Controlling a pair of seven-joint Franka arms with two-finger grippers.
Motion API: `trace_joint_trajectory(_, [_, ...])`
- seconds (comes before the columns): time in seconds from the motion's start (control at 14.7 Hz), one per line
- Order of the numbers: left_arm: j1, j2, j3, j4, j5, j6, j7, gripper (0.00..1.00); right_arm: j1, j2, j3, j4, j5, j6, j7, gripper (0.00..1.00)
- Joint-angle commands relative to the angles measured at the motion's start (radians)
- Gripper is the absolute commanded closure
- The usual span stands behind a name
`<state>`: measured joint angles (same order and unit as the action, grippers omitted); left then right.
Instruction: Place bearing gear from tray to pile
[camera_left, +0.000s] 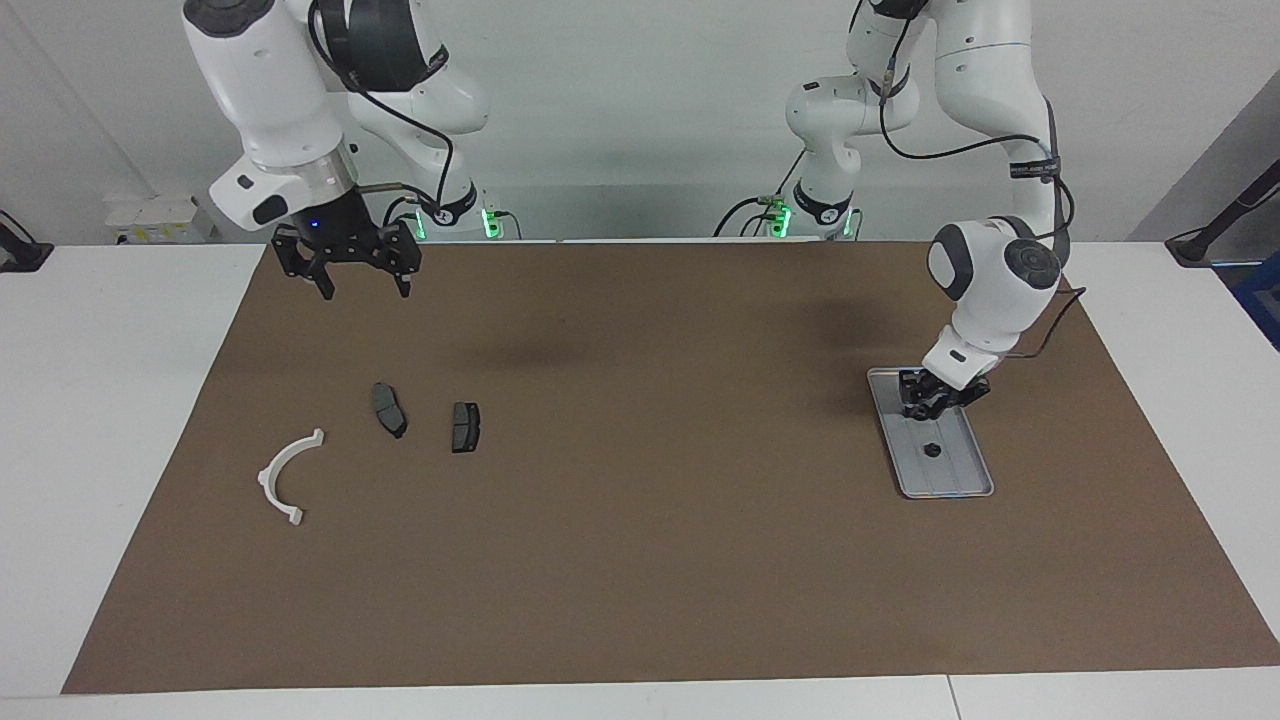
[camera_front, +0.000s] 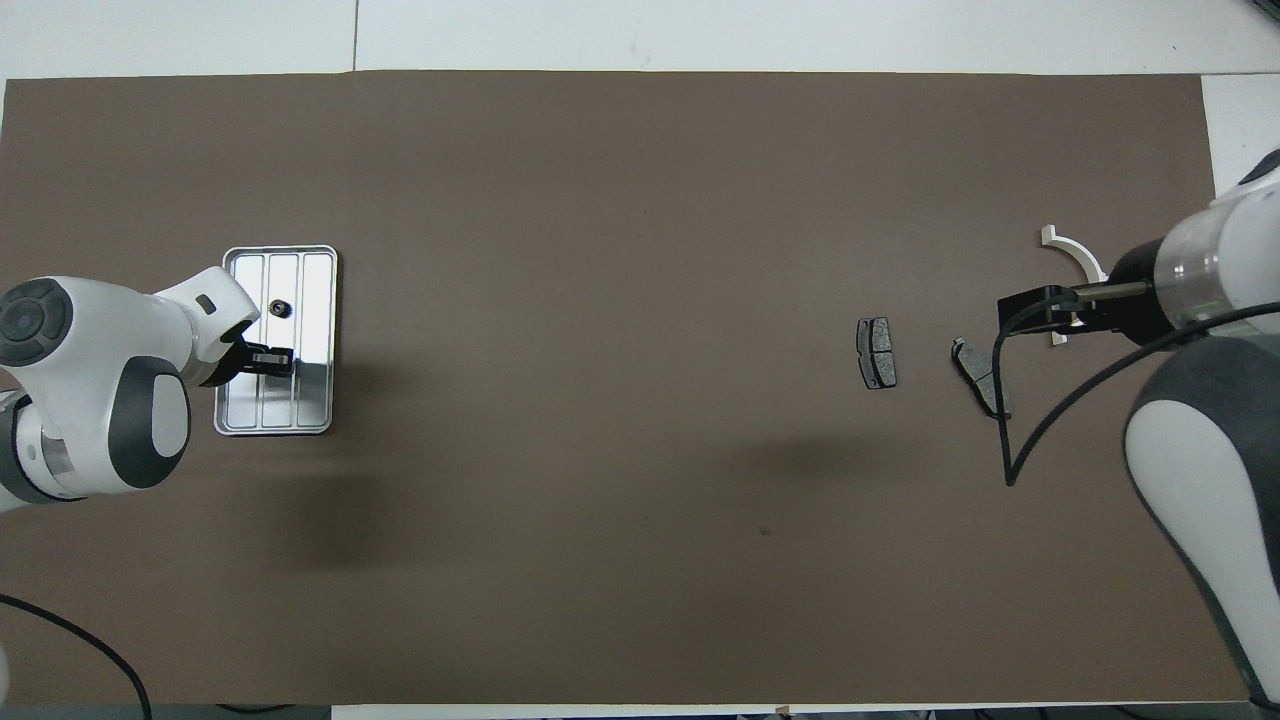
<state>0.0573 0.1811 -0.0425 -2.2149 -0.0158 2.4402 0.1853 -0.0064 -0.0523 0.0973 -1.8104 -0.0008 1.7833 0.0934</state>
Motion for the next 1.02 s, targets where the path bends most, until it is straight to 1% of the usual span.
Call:
trace_joint_trajectory(0.0, [-0.007,-0.006,0.009,0.056,-0.003,-0.076,-0.003,1.0,0.017,0.07,-0.002,-0.007,0.016,0.079,0.054,0.0])
trace_joint_trajectory(0.14, [-0.007,-0.011,0.007,0.188,-0.003,-0.247,0.002,1.0,0.019,0.129,-0.002,-0.007,0.016,0.14,0.066,0.0])
trace_joint_trajectory(0.27, [-0.008,-0.011,0.0,0.356,-0.012,-0.453,-0.012,1.0,0.022,0.181,-0.001,-0.007,0.015,0.206,0.109,0.0])
trace_joint_trajectory(0.34, [-0.025,-0.008,-0.002,0.432,-0.015,-0.533,-0.048,1.0,0.035,0.205,-0.001,-0.007,0.01,0.235,0.112,0.0])
trace_joint_trajectory(0.41, [-0.074,-0.003,-0.002,0.484,-0.015,-0.581,-0.138,1.0,0.042,0.225,-0.002,-0.007,0.001,0.257,0.114,0.0])
trace_joint_trajectory(0.48, [-0.132,-0.003,-0.002,0.498,-0.012,-0.592,-0.229,1.0,0.042,0.239,-0.002,-0.007,-0.002,0.269,0.115,0.0])
trace_joint_trajectory(0.54, [-0.222,-0.003,0.0,0.482,-0.012,-0.569,-0.333,1.0,0.042,0.247,-0.002,-0.007,-0.002,0.281,0.115,0.0])
trace_joint_trajectory(0.75, [-0.463,-0.011,0.0,0.423,-0.01,-0.459,-0.646,1.0,0.026,0.261,-0.002,-0.007,-0.002,0.301,0.112,0.0])
trace_joint_trajectory(0.89, [-0.565,0.003,0.0,0.406,-0.01,-0.394,-0.772,1.0,0.02,0.261,-0.002,-0.004,-0.002,0.301,0.112,0.0])
trace_joint_trajectory(0.95, [-0.608,0.033,0.0,0.403,-0.009,-0.373,-0.82,1.0,0.02,0.261,-0.002,-0.004,-0.002,0.301,0.114,0.0])
